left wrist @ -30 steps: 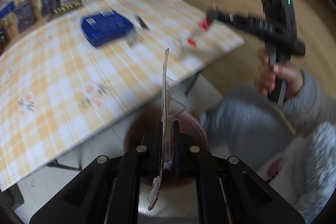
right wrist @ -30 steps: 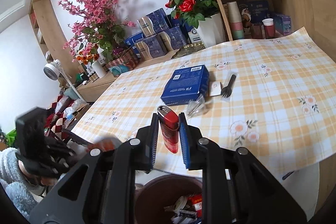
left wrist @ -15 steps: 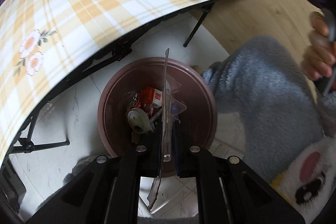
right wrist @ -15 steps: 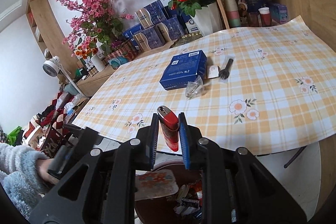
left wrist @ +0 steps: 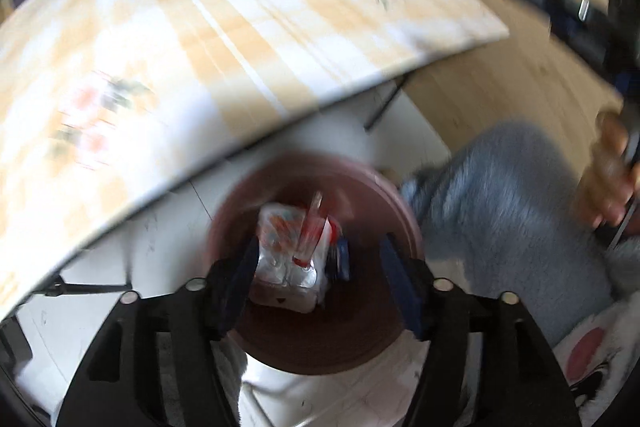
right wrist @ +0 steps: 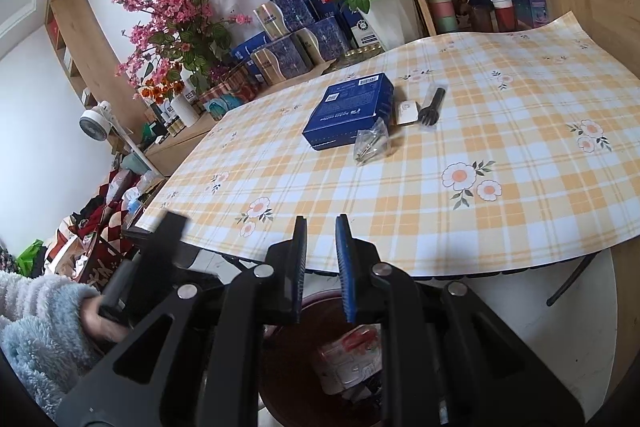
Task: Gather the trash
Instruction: 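Move both grippers back over the table toward the clear plastic bag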
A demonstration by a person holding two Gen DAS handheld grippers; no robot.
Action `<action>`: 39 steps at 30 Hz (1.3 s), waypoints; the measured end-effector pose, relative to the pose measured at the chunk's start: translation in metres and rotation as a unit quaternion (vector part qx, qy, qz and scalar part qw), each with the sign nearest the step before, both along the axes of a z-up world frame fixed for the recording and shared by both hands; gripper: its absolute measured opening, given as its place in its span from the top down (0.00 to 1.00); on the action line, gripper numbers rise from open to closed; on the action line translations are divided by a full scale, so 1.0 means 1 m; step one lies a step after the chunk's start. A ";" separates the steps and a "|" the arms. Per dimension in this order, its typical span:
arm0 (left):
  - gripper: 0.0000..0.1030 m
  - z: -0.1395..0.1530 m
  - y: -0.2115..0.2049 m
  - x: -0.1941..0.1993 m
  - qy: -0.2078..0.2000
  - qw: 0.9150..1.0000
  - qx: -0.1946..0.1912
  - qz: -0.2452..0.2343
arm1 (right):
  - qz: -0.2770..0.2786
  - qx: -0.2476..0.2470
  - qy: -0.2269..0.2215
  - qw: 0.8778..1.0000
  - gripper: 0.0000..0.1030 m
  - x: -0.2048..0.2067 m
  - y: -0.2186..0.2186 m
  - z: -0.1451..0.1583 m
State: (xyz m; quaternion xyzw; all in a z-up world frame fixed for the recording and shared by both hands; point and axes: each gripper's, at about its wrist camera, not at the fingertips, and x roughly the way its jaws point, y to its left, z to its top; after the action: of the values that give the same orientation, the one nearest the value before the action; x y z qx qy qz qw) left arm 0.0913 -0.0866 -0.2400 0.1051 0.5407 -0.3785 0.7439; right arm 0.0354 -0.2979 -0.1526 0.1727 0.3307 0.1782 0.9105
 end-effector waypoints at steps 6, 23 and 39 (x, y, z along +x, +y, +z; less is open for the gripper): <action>0.13 0.062 0.054 0.000 -0.085 0.986 -0.094 0.106 | -0.007 -0.020 -0.001 1.000 0.82 0.001 0.007 0.004; 0.06 0.124 0.132 0.008 -0.167 0.936 -0.151 0.272 | -0.064 -0.081 0.006 0.995 0.06 0.008 0.006 0.008; 0.06 0.111 0.116 0.027 -0.165 0.942 -0.137 0.257 | -0.095 -0.092 0.051 0.990 0.06 0.018 -0.015 -0.008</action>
State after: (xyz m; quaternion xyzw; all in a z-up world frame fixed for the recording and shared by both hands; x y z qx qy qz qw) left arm 0.1183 0.0292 -0.1294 -0.0792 0.3615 -0.2226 0.9019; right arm 0.0534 -0.3131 -0.1603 0.1279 0.3738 0.0509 0.9172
